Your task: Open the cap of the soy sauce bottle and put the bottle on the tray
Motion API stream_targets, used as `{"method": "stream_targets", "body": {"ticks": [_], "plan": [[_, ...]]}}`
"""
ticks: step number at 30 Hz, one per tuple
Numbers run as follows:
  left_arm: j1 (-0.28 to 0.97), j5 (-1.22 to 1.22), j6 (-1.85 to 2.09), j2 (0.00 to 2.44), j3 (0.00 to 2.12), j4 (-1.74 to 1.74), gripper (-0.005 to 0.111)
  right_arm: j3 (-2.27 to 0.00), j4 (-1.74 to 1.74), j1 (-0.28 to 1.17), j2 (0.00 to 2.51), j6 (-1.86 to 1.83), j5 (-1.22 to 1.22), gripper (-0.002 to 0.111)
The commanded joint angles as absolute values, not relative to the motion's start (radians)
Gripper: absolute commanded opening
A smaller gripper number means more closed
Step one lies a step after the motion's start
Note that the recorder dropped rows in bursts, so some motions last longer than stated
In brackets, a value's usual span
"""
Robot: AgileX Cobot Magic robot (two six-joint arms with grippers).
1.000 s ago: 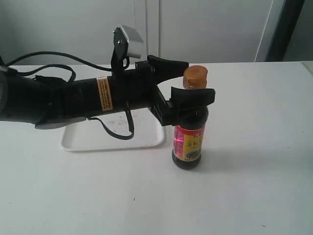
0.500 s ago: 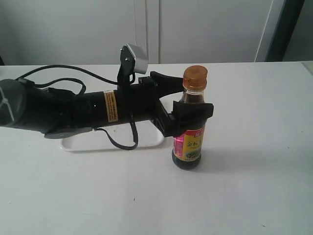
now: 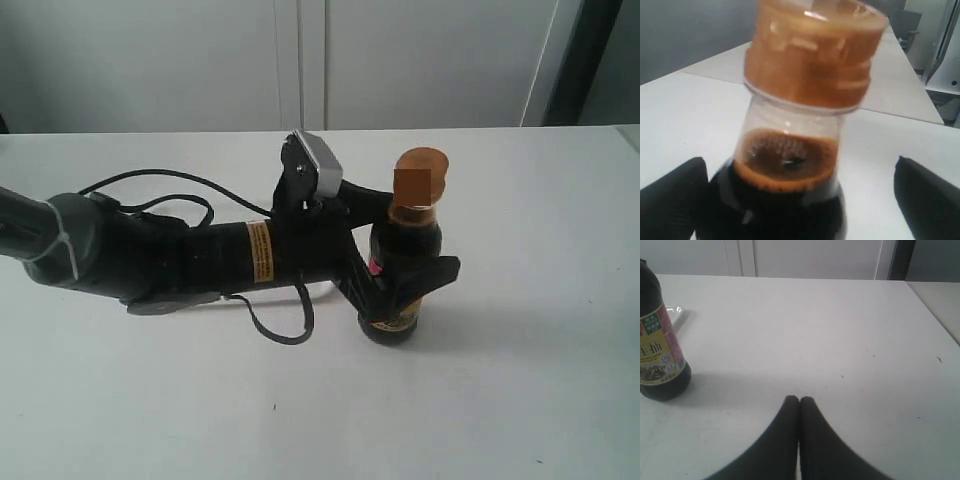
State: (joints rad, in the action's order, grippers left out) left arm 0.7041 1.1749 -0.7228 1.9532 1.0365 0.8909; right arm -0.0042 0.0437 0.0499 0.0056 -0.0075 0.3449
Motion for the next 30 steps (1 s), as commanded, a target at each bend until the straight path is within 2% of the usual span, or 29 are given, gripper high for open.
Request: {"method": "stream_targets", "body": {"ticks": [1, 14, 18, 22, 25, 30], "plan": [[0.709, 1.173, -0.666, 1.981, 1.037, 0.84, 0.105, 0.0, 0.037, 0.051, 0.0, -0.005, 0.342, 0.0], [0.709, 1.195, -0.597, 2.059, 1.059, 0.816, 0.105, 0.0, 0.037, 0.051, 0.0, -0.005, 0.342, 0.0], [0.709, 1.204, -0.605, 2.083, 1.079, 0.822, 0.099, 0.0, 0.037, 0.051, 0.0, -0.005, 0.342, 0.0], [0.709, 1.196, -0.602, 2.083, 1.081, 0.822, 0.081, 0.0, 0.037, 0.051, 0.0, -0.005, 0.342, 0.0], [0.709, 1.18, -0.597, 2.083, 1.081, 0.822, 0.059, 0.0, 0.037, 0.051, 0.0, -0.005, 0.342, 0.0], [0.709, 1.153, -0.593, 2.083, 1.081, 0.825, 0.003, 0.0, 0.037, 0.051, 0.0, -0.005, 0.342, 0.0]]}}
